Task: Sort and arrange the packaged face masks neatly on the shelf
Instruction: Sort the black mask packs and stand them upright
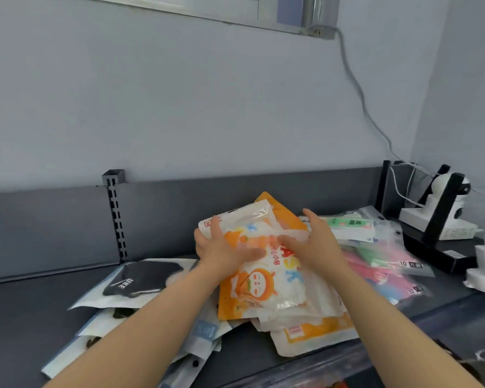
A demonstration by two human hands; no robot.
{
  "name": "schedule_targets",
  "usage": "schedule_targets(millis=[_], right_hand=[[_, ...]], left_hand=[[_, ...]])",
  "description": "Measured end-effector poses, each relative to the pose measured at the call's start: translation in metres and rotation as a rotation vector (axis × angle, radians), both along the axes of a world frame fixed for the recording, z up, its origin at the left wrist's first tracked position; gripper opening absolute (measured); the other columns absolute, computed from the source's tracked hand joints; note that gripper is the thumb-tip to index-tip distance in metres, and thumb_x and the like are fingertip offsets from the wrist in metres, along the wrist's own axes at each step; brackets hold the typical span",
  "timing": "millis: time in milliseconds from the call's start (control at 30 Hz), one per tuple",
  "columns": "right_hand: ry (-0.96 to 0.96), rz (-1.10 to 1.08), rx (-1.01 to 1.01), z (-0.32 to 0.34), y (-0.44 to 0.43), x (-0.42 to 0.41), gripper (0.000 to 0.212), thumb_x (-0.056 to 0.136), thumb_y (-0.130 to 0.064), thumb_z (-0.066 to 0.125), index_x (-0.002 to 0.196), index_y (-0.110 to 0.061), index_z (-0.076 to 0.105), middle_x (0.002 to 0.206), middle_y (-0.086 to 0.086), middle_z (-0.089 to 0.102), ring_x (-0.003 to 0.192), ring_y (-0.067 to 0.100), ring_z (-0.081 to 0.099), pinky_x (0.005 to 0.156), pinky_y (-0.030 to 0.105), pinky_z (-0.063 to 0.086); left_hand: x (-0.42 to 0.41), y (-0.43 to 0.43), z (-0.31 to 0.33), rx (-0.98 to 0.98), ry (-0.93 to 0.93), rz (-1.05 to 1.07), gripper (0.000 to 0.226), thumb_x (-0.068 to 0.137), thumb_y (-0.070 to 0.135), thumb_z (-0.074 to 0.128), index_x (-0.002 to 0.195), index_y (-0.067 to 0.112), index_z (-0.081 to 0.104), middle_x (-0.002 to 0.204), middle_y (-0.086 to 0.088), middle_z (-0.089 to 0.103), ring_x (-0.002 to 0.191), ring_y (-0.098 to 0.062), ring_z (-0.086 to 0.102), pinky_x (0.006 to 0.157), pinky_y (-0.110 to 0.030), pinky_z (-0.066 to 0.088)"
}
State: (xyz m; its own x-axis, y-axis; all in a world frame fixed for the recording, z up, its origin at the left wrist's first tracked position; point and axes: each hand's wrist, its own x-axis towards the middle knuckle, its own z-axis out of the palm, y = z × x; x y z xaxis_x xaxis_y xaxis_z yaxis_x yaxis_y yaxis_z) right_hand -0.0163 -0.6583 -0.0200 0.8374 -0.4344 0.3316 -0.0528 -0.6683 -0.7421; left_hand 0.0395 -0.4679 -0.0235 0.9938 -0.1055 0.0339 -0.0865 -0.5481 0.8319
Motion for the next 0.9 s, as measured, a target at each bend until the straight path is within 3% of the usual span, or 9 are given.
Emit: schedule_targets(millis=[100,167,267,400,533,633,733,900], right_hand=[[-0.092,-0.05,-0.003,-0.008,0.002,-0.011,0.087,0.079,-0.053,0.071,0.149,-0.029,0.027,0.152,-0.001,0.032,0.135,0.02,0.038,0.104,0.035,0.036],[-0.152,-0.073,-0.007,-0.006,0.006,-0.02,0.082,0.08,-0.054,0.069,0.148,-0.03,0.03,0.152,-0.002,0.034,0.136,0.018,0.037,0.104,0.032,0.035],[-0.151,-0.01,-0.037,-0.002,0.014,-0.036,0.09,0.072,-0.061,0.072,0.147,-0.034,0.029,0.151,-0.005,0.033,0.137,0.016,0.034,0.101,0.031,0.034],[0.055,0.082,-0.21,-0.011,0.028,-0.057,0.112,0.054,-0.073,0.072,0.147,-0.043,0.018,0.157,-0.01,0.015,0.145,0.018,0.014,0.116,0.046,0.025],[0.131,0.038,-0.238,-0.023,0.033,-0.054,0.121,0.056,-0.072,0.075,0.151,-0.037,0.009,0.16,-0.003,0.007,0.147,0.023,0.008,0.118,0.05,0.021],[0.104,-0.006,-0.251,-0.028,0.032,-0.045,0.119,0.059,-0.069,0.075,0.151,-0.034,0.009,0.159,0.0,0.013,0.146,0.025,0.014,0.116,0.05,0.023],[0.081,-0.077,-0.213,-0.026,0.022,-0.038,0.112,0.062,-0.065,0.075,0.15,-0.032,0.014,0.155,0.003,0.023,0.141,0.027,0.026,0.113,0.05,0.03],[0.052,-0.113,-0.236,-0.027,0.009,-0.041,0.098,0.073,-0.062,0.07,0.15,-0.024,0.021,0.156,0.004,0.025,0.142,0.025,0.026,0.114,0.044,0.031]], left_hand=[[-0.009,-0.004,-0.004,0.076,-0.083,0.009,0.124,0.062,0.076,0.071,0.154,0.032,-0.001,0.158,-0.002,-0.022,0.149,-0.032,-0.005,0.118,-0.055,0.019],[-0.013,-0.002,-0.004,0.113,-0.124,0.004,0.118,0.068,0.075,0.066,0.155,0.029,0.001,0.159,-0.002,-0.023,0.149,-0.031,-0.008,0.118,-0.056,0.015],[-0.018,0.006,-0.003,0.124,-0.177,-0.012,0.107,0.075,0.071,0.064,0.154,0.025,0.009,0.162,-0.003,-0.013,0.149,-0.031,-0.001,0.118,-0.055,0.017],[-0.026,0.017,-0.006,0.206,-0.213,-0.083,0.099,0.079,0.068,0.062,0.154,0.025,0.014,0.162,-0.004,-0.002,0.148,-0.031,0.006,0.118,-0.05,0.022],[-0.031,0.032,-0.008,0.355,-0.149,-0.237,0.118,0.062,0.072,0.072,0.154,0.03,0.011,0.159,-0.003,0.008,0.146,-0.03,0.015,0.114,-0.049,0.027],[-0.03,0.041,-0.014,0.374,-0.104,-0.311,0.117,0.058,0.06,0.08,0.151,0.03,0.016,0.15,-0.002,0.023,0.139,-0.027,0.025,0.109,-0.042,0.034],[-0.029,0.029,-0.015,0.343,-0.221,-0.358,0.099,0.066,0.05,0.079,0.147,0.026,0.028,0.144,0.002,0.038,0.135,-0.023,0.033,0.111,-0.041,0.034],[-0.028,0.006,-0.016,0.257,-0.162,-0.303,0.099,0.071,0.043,0.081,0.149,0.023,0.022,0.149,-0.006,0.028,0.136,-0.026,0.031,0.107,-0.039,0.036]])
